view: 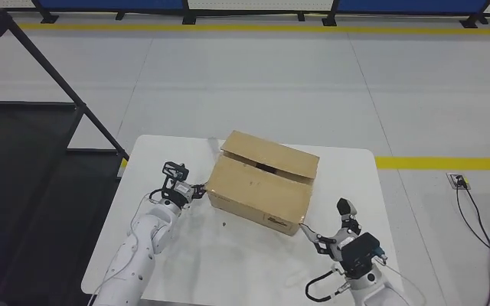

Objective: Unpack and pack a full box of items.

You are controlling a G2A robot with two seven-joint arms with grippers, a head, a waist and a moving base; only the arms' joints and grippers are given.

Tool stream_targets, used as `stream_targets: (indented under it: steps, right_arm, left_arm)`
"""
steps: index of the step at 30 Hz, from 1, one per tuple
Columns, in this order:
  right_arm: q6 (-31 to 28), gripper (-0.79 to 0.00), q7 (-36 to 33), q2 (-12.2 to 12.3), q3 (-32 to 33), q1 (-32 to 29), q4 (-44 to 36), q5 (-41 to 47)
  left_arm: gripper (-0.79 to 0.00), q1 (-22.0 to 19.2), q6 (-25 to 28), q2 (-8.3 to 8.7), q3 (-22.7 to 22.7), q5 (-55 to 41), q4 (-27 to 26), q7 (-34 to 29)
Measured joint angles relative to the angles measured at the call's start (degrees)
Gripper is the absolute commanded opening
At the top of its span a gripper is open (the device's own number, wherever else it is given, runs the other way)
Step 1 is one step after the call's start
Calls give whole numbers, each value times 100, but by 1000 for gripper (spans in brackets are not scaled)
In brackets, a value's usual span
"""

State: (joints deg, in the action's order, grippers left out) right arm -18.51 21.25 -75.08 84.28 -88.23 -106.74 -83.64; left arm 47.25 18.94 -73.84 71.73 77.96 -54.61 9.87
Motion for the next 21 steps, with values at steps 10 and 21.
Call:
stream_targets:
  steps: [10,21]
  right_arm:
    - [-95,0,20,34,77,38,29,179]
    - [-90,0,102,60,76,58,91,240]
  left_arm:
    - [0,430,362,99,74,206,-673,-141]
    - [0,831,778,227,194,543,-1262,-372]
